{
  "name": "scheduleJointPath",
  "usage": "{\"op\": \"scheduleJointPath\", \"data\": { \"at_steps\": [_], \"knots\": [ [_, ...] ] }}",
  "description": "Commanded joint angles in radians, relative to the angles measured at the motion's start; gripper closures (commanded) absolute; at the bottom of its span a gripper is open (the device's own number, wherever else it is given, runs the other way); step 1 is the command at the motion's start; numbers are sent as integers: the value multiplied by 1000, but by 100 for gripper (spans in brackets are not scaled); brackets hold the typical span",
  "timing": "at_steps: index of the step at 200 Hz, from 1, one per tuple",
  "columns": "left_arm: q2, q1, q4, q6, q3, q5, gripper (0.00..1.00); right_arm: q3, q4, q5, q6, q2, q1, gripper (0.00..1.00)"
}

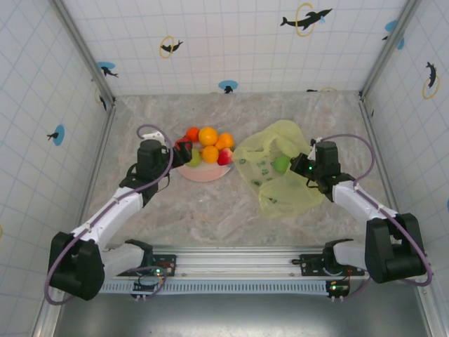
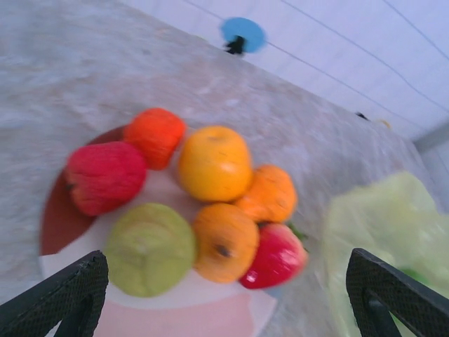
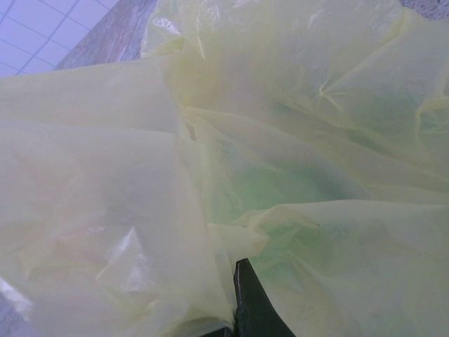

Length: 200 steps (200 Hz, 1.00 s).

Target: Place the fruits into the plastic bag

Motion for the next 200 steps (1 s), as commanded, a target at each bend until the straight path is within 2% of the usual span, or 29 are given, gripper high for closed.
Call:
{"op": "scheduleJointPath", "data": {
  "at_steps": [1,79,200],
  "knots": [
    [77,37,-9,-89,13,3,10,11,42,9,-11,0,5,100],
    [339,51,68,-125,80,70,10,-4,58,1,-9,2,7,100],
    [486,51,122,-119,108,90,11,-12,66,-5,-4,4,8,100]
  ]
}}
